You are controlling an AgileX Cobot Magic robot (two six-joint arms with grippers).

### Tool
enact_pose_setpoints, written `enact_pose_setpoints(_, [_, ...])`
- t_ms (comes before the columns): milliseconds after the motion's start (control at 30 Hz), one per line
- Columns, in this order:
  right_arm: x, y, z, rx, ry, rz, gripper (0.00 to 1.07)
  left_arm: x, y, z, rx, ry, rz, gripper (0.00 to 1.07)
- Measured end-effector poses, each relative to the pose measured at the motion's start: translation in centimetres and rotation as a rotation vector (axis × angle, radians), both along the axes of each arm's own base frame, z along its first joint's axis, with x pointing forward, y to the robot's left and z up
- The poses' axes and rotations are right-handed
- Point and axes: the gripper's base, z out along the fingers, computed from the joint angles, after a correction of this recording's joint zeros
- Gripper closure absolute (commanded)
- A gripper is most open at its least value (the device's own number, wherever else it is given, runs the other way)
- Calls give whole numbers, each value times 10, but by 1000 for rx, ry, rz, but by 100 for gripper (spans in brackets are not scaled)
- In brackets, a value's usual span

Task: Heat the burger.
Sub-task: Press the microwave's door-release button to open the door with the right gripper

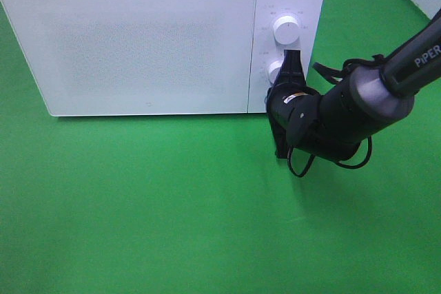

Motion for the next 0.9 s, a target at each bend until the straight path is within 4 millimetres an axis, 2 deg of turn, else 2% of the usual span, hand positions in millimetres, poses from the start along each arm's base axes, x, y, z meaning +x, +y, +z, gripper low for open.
enact_pose_setpoints(533, [5, 3, -10, -27, -33, -30, 107, 0, 0, 0, 0, 0, 0, 4])
enact_pose_setpoints(900, [12, 5, -9, -91, -44, -26, 107, 0, 0, 0, 0, 0, 0, 4])
